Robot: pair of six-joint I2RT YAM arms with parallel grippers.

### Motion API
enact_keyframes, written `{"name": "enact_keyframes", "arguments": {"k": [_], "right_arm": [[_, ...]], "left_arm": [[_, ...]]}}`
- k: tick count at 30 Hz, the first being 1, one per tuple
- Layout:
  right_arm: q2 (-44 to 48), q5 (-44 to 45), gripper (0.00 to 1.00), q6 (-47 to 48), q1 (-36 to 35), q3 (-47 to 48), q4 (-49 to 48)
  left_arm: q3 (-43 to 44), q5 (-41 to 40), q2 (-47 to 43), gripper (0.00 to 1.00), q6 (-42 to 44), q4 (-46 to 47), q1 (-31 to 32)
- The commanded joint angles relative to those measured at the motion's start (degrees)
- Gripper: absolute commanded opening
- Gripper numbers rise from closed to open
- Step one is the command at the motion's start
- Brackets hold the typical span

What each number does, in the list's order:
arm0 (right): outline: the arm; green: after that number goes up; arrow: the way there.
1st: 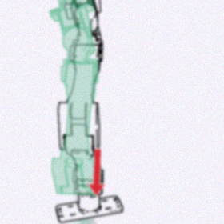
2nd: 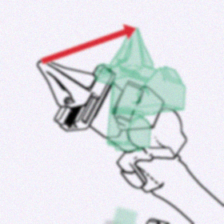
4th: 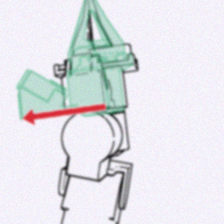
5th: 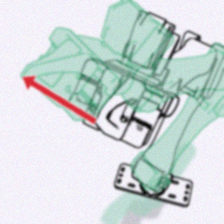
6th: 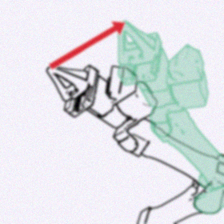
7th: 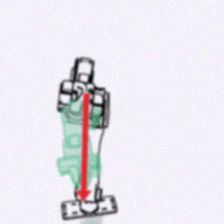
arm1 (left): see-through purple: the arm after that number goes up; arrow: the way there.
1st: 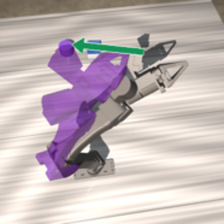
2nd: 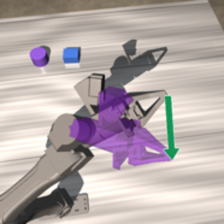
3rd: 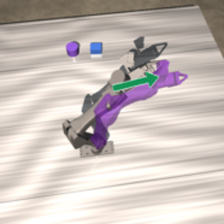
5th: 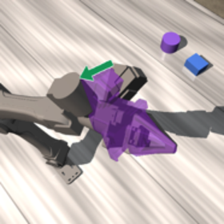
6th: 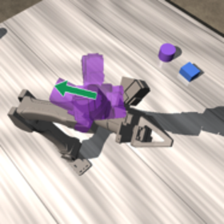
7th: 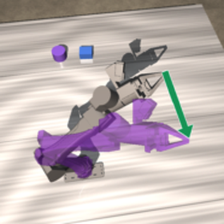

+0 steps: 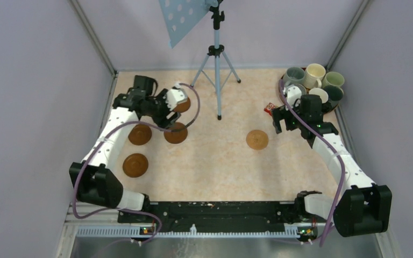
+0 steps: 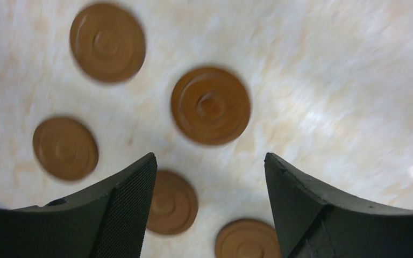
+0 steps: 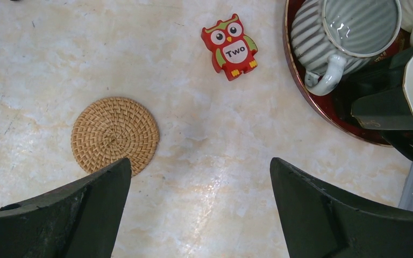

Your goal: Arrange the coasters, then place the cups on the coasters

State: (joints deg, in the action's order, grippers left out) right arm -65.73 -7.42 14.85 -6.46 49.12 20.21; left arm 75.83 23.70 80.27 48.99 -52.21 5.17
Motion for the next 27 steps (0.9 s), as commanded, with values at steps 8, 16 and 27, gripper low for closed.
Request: {"name": "enact_keyframes", "arguments": {"k": [8, 16, 27], "right_arm": [[0.6, -2.2, 0.99, -3.0, 2.8, 2.9, -0.7], [-1.0, -11.7, 0.99, -5.4, 13.9, 6.7, 1.2], [-2.3, -14.0, 0.98, -4.9, 16.8, 6.8, 1.0]], "left_arm": [[13.0, -4.0, 16.4, 0.79, -25.3, 17.0, 30.6], [23.4, -5.6, 34.1, 0.80, -31.3, 26.3, 39.6], [41.8, -8.3, 52.9, 0.80, -30.6, 23.6, 43.9]]}}
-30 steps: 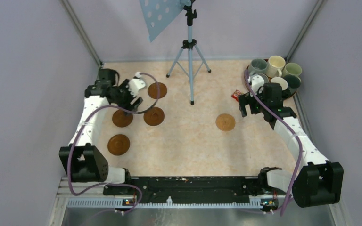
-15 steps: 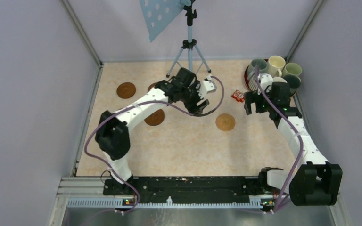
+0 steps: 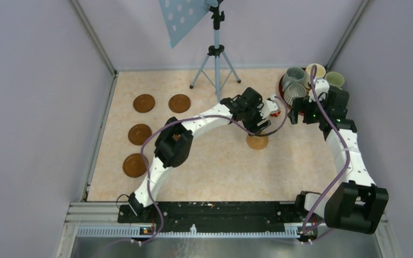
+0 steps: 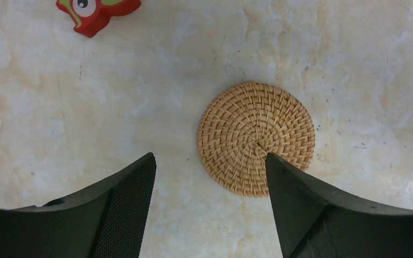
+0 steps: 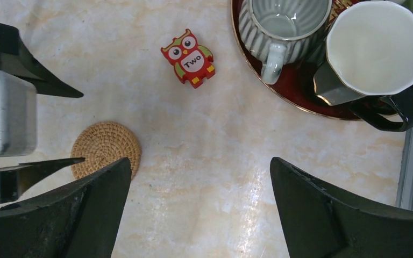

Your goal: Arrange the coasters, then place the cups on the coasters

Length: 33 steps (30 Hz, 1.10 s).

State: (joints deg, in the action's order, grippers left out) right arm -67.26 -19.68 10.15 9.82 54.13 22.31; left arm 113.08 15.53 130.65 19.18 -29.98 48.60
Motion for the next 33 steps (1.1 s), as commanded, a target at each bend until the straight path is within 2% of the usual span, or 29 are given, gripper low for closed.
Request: {"name": "enact_keyframes", "arguments": {"k": [1, 7, 16, 28, 33], "right_arm": [[-0.9, -1.7, 0.98, -0.2, 0.5, 1.6, -1.1], [-1.2, -2.4, 0.98, -0.2, 0.5, 1.1, -1.0], [-0.9, -4.0, 0.98, 0.5, 0.5, 0.7, -0.6], [-1.1, -6.6, 0.98, 1.0, 0.5, 0.5, 0.4], [-1.2, -8.9, 0.97, 2.8, 0.5, 0.5, 1.6]], "left_arm": [[4.8, 0.3, 3.3, 0.80, -0.7, 1.0, 0.8], [2.7, 1.8, 5.2, 0.78, 0.4, -1.0, 1.5], [-7.1, 2.2, 0.4, 0.58, 3.8, -9.6, 1.6], [-45.6, -2.0, -23.6, 0.56, 9.5, -7.5, 1.4], [-58.6, -4.7, -32.3, 0.56, 9.8, -6.6, -3.1]]}}
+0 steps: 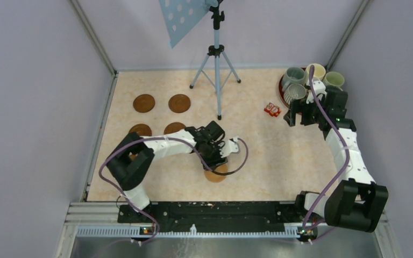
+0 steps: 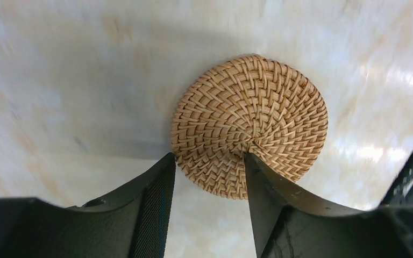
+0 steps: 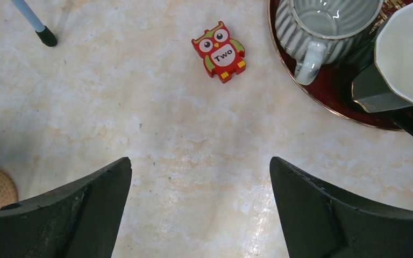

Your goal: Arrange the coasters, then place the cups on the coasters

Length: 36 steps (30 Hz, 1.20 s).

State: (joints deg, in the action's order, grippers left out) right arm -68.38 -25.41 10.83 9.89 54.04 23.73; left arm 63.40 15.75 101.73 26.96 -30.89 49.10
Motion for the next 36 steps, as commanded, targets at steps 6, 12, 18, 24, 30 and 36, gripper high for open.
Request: {"name": "enact_keyframes", "arguments": {"k": [6, 12, 18, 24, 30, 36], "right_arm": [[-0.1, -5.0, 0.95, 2.7, 0.4, 0.0, 0.5], [-0.1, -5.6, 0.95, 2.9, 0.4, 0.0, 0.8], [-0.1, -6.2, 0.94, 2.9, 0.4, 0.0, 0.9], [-0.1, -6.4, 0.94, 3.4, 0.3, -0.2, 1.2], [-0.3, -5.6, 0.94, 4.2, -0.9, -0.1, 1.3], [-1.1, -3.3, 0.93, 5.1, -3.3, 1.6, 1.4]], "left_arm": [[-14.8, -4.0, -11.4, 0.56, 4.5, -7.3, -16.6], [-18.9, -5.2, -18.0, 0.56, 9.0, -7.7, -27.4], [-21.5, -5.3, -21.9, 0.57, 11.8, -8.0, -33.3], [-20.9, -4.2, -22.7, 0.58, 13.0, -8.9, -35.6], [-16.4, -1.4, -24.2, 0.67, 11.5, -10.9, -35.7], [-7.6, 1.2, -25.8, 0.76, 8.5, -14.5, -35.7]]}}
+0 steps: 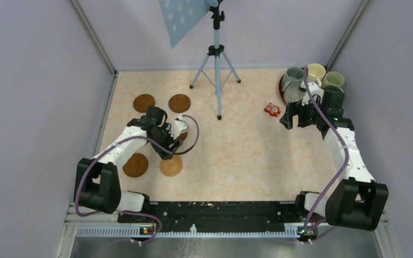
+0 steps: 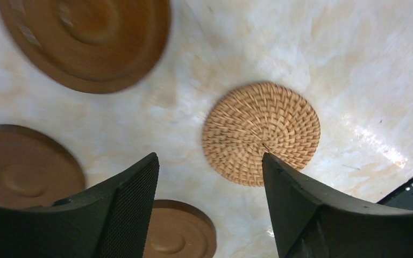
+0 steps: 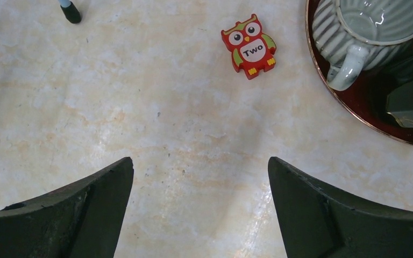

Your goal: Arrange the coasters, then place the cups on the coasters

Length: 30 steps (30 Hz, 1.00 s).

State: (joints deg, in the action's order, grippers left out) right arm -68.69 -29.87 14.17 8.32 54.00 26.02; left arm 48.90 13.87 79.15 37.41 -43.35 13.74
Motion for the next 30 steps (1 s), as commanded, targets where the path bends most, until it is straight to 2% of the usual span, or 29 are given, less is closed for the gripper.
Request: {"name": "enact_keyframes", "arguments": {"k": [1, 5, 11, 15, 17, 19, 30], "right_arm": [[-1.3, 2.0, 0.93, 2.3, -2.1, 2.2, -0.9], [-5.3, 6.9, 0.89, 6.1, -3.1, 5.6, 0.2], [-13.2, 13.2, 0.81, 12.1, -3.3, 10.4, -0.7], [-18.1, 14.2, 0.69, 15.3, -3.4, 11.9, -3.8], [-20.7, 14.6, 0.58, 16.7, -3.5, 12.7, -5.1], [-23.4, 16.1, 0.51, 17.7, -3.5, 13.3, -6.7], [-33.2, 21.9, 0.46, 25.3, -3.5, 14.0, -15.9]], "left_arm": [[8.3, 3.5, -3.5, 0.78, -2.6, -2.4, -0.3], [12.5, 7.0, -4.9, 0.85, -5.6, -3.5, -0.3], [12.3, 12.9, -7.1, 0.99, -11.4, -2.0, -0.3], [12.2, 15.7, -8.2, 0.99, -12.5, -2.5, -0.3], [12.5, 16.5, -8.8, 0.99, -12.7, -2.6, -0.3], [12.7, 17.3, -9.2, 0.99, -13.1, -2.7, -0.3], [12.4, 18.2, -11.8, 0.99, -13.5, -3.2, -0.3]]}}
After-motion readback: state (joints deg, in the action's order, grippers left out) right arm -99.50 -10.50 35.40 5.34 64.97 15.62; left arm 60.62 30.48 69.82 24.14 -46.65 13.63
